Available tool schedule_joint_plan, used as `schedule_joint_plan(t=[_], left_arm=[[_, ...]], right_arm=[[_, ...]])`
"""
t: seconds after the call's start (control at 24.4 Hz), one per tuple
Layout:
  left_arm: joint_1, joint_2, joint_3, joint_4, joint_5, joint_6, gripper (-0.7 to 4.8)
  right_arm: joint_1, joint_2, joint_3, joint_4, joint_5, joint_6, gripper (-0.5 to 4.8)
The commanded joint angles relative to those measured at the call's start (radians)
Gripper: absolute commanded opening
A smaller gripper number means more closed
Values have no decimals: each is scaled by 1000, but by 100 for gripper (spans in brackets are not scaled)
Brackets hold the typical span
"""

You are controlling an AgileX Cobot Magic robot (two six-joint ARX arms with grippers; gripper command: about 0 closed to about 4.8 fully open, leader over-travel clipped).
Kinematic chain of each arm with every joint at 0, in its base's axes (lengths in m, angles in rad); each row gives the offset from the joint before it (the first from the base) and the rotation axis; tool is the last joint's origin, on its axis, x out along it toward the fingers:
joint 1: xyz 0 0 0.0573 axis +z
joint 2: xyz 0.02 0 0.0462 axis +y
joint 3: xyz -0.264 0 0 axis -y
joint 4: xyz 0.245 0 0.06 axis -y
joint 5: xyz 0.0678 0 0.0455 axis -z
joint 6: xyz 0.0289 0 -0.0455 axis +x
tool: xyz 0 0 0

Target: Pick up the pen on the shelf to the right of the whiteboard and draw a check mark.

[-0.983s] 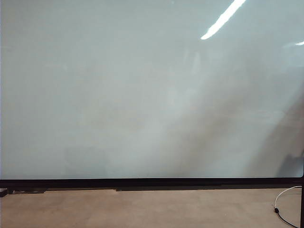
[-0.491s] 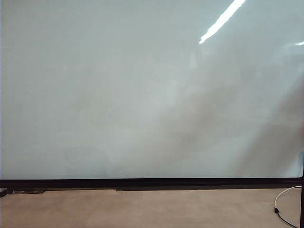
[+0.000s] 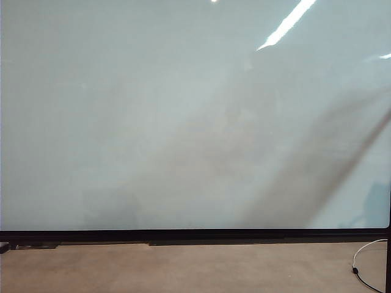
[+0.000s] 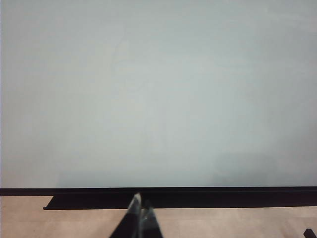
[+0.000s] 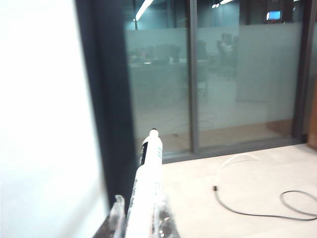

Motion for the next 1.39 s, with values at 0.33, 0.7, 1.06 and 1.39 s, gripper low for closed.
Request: schedule_joint_plan(t=[0.33, 0.7, 1.06, 1.39], left_arm=[[0, 0, 3, 13, 0, 4, -4], [0, 0, 3, 13, 0, 4, -5], [0, 0, 3, 12, 0, 4, -4], [0, 0, 3, 13, 0, 4, -5]], right_arm=[[335, -182, -58, -212, 1, 14, -8], [625, -179, -32, -261, -11, -19, -8], [728, 14, 115, -252, -27, -35, -8], [795, 174, 203, -180, -18, -39, -8]])
